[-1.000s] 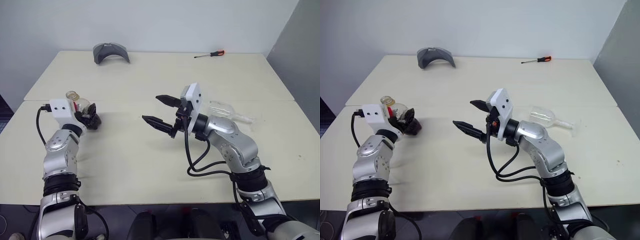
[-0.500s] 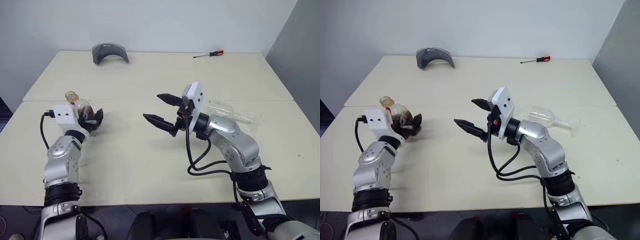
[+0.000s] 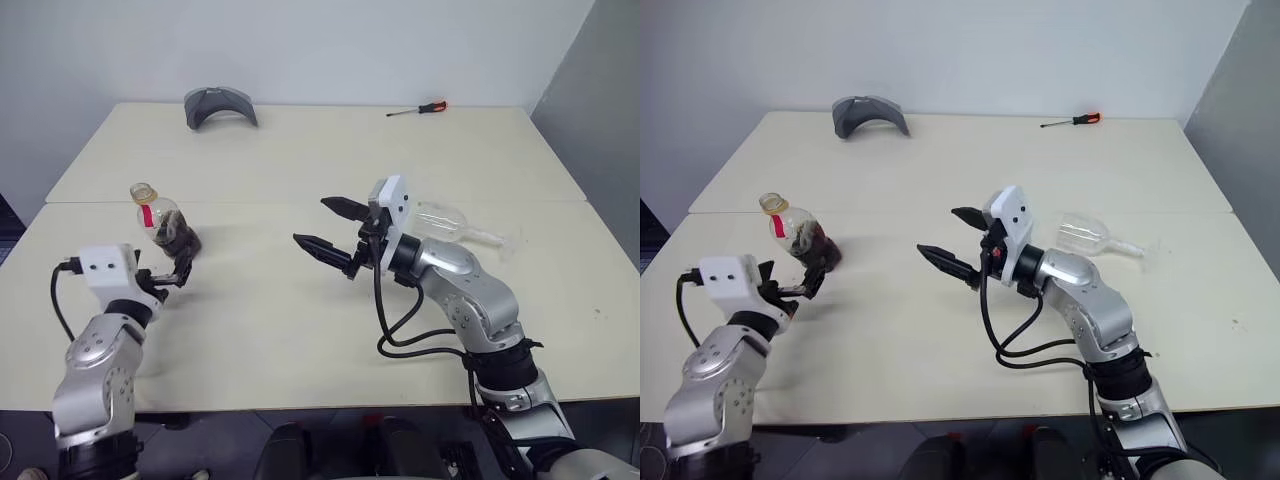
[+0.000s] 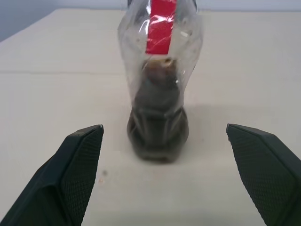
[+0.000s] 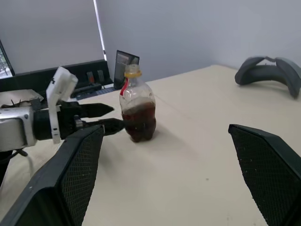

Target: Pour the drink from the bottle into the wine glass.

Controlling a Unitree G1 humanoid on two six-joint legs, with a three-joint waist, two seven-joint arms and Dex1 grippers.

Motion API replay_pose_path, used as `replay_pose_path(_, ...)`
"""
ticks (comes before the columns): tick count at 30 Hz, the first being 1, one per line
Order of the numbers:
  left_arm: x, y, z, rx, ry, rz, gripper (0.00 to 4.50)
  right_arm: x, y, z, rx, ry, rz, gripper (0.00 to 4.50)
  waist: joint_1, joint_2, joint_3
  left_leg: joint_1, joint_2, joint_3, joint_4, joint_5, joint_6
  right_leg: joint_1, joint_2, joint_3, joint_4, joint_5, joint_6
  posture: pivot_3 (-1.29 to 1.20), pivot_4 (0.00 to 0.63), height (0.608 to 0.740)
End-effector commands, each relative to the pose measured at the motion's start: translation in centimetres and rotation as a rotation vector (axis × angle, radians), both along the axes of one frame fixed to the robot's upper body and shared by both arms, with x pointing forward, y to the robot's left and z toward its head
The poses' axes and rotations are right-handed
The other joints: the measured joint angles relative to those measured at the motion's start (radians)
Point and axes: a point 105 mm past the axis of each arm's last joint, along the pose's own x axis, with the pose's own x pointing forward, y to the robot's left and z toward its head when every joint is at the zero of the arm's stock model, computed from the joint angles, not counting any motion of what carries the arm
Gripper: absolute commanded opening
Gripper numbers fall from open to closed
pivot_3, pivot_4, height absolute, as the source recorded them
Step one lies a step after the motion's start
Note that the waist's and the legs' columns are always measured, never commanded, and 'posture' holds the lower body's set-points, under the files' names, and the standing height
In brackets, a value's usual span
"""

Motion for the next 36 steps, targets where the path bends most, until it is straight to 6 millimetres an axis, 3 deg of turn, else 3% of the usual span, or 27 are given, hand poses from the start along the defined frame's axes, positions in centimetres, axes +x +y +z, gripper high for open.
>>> replay_pose_path(1, -1.2, -3.8, 2.2, 0.01, -0.034, -0.165, 4.49, -1.0, -1.2, 0.8, 0.016, -0.034, -0.016, 4.5, 0.002, 0.0, 0.0, 0.0, 0.0, 0.0, 0.0, 0.0, 0.0, 0.0, 0.0, 0.0, 0.0, 0.0, 0.0, 0.0, 0.15, 0.74)
replay_pose_path(5, -3.4, -10.2, 2.2, 0.006, 0.04, -0.482, 4.49, -1.8, -3.6, -1.4, -0.084, -0.005, -0.065, 4.5, 0.01, -0.001, 0.0, 0.0, -0.001, 0.0, 0.0, 0.0, 0.0, 0.002, -0.001, 0.0, -0.001, 0.0, 0.0, 0.0, 0.15, 0.74)
replay_pose_path(11, -7.3, -15.1, 2.1, 0.007, 0.106, -0.796, 4.49, -3.8, -7.2, -2.5, -0.18, 0.031, -0.106, 4.5, 0.0, 0.0, 0.0, 0.001, 0.0, 0.0, -0.002, 0.0, 0.0, 0.002, 0.001, 0.001, -0.001, 0.0, 0.0, 0.0, 0.15, 0.74)
replay_pose_path(15, -7.8, -16.3, 2.6, 0.016, 0.107, -0.922, 4.49, -3.6, -9.8, -3.0, -0.267, 0.023, -0.197, 4.5, 0.001, 0.0, 0.0, 0.002, 0.0, 0.0, -0.002, 0.0, 0.0, 0.002, 0.002, 0.001, -0.001, 0.0, 0.0, 0.0, 0.15, 0.74)
replay_pose_path(19, -7.4, -17.7, 3.1, 0.038, 0.099, -1.081, 4.49, -0.1, -14.0, -3.8, -0.472, -0.074, -0.444, 4.5, 0.004, 0.0, 0.0, 0.003, -0.001, 0.001, -0.002, 0.0, 0.0, 0.003, 0.002, 0.002, -0.001, 0.0, 0.0, 0.0, 0.15, 0.74)
replay_pose_path(28, -7.3, -19.2, 3.0, 0.086, 0.126, -1.302, 4.49, 3.1, -16.6, -5.6, -0.812, -0.289, -0.543, 4.5, 0.0, 0.001, 0.0, 0.002, 0.0, 0.002, -0.002, 0.001, -0.002, 0.002, 0.004, 0.003, -0.002, -0.001, 0.0, 0.0, 0.15, 0.74)
replay_pose_path(36, -5.6, -19.4, 3.1, 0.123, 0.096, -1.326, 4.49, 4.9, -19.3, -5.7, -0.973, -0.423, -0.638, 4.5, 0.002, 0.001, 0.0, 0.002, 0.0, 0.002, -0.001, 0.002, -0.004, 0.002, 0.004, 0.003, -0.001, -0.001, 0.0, 0.0, 0.15, 0.74)
